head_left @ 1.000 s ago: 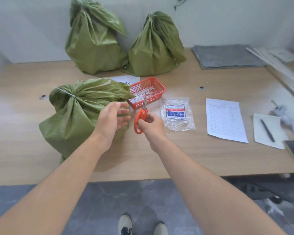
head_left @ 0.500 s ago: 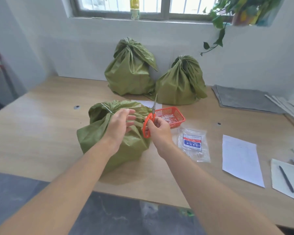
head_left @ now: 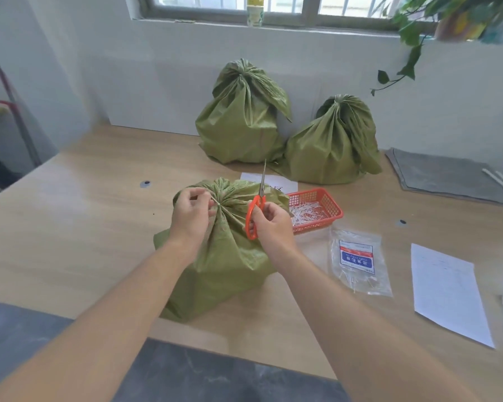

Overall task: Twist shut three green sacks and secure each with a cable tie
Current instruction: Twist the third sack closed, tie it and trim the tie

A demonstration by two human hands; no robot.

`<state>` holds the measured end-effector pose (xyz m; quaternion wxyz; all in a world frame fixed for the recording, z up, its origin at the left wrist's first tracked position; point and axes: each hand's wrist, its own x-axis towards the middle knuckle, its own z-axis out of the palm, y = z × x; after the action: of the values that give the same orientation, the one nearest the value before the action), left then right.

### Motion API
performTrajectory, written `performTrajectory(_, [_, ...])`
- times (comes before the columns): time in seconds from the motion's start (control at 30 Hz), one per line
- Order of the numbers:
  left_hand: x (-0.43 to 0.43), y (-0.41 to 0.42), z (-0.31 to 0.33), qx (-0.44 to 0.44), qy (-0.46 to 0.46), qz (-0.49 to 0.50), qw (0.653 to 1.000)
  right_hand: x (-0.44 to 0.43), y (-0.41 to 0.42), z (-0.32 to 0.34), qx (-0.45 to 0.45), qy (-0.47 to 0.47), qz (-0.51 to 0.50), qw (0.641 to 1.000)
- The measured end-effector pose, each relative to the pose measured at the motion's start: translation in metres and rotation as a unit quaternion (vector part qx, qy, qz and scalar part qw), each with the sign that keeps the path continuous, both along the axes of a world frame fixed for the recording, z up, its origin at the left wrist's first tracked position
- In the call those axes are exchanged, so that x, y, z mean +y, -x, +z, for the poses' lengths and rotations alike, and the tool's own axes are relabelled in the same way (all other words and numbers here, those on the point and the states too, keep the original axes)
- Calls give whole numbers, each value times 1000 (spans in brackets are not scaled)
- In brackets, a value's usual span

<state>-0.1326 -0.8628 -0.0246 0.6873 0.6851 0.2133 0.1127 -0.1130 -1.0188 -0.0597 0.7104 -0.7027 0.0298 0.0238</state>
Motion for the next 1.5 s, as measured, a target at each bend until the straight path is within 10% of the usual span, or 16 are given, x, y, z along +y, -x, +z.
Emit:
performTrajectory(0.4, [38, -59, -36, 27, -211, -9, 977, -12, -43, -31, -40, 241, 22, 969])
performTrajectory(0.73, [28, -72, -39, -39, -302, -4, 952, -18, -71, -26, -176, 543, 141, 809])
performTrajectory(1.5, [23, -61, -39, -49, -284, 42, 956, -22, -75, -15, -236, 564, 201, 765])
